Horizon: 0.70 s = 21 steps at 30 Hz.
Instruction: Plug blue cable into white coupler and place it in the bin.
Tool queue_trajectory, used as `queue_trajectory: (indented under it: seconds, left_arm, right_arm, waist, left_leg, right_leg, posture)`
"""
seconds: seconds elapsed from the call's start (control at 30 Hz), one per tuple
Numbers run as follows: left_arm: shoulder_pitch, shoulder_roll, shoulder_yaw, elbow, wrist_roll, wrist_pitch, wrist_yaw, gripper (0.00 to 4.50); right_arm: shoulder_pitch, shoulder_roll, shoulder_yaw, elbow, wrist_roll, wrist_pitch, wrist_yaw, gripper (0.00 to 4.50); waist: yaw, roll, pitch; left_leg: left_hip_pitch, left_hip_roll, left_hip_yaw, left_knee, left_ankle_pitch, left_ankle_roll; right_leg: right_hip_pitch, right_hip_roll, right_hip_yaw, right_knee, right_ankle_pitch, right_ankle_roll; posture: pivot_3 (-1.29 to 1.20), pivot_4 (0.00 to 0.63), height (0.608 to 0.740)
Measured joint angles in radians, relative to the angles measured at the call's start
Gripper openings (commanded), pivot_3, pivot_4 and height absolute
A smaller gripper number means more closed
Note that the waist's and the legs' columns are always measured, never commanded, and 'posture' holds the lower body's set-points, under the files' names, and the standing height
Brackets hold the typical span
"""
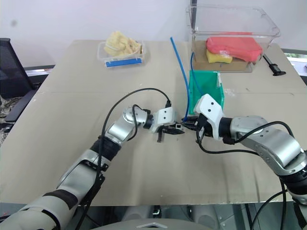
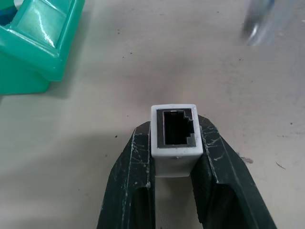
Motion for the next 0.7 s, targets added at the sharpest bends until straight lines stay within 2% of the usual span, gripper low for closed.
queue_trajectory:
  seconds: [0.2, 0.53, 0.7]
  left_arm:
    - [0.001, 0.002, 0.004, 0.007, 0.001, -0.016, -0.014, 0.39]
    - [0.016, 0.005, 0.024, 0.020, -0.009, -0.051, -0.048, 0.39]
    - [0.016, 0.003, 0.029, 0.034, -0.009, -0.061, -0.049, 0.39]
  right_arm:
    - [-0.040, 0.070, 0.032, 0.117, -0.147, -0.069, 0.111, 0.00]
    - [-0.054, 0.171, 0.032, 0.189, -0.250, -0.101, 0.204, 0.00]
    - [-0.055, 0.188, 0.042, 0.210, -0.311, -0.151, 0.246, 0.00]
  waist:
    - [-0.001, 0.000, 0.000]
    - [-0.003, 0.000, 0.000]
    - [-0.004, 0.000, -0.001]
  left_leg:
    - [0.000, 0.000, 0.000, 0.001, 0.000, 0.000]
    - [0.000, 0.001, -0.001, 0.001, 0.000, 0.000]
    - [0.002, 0.001, -0.001, 0.001, 0.000, 0.000]
  right_leg:
    - [0.000, 0.000, -0.001, 0.001, 0.000, 0.000]
    - [0.000, 0.000, -0.002, 0.001, 0.000, 0.000]
    - [0.000, 0.000, -0.001, 0.002, 0.000, 0.000]
  posture:
    - [0.00, 0.150, 0.740]
    - [0.00, 0.150, 0.740]
    - [0.00, 0.150, 0.740]
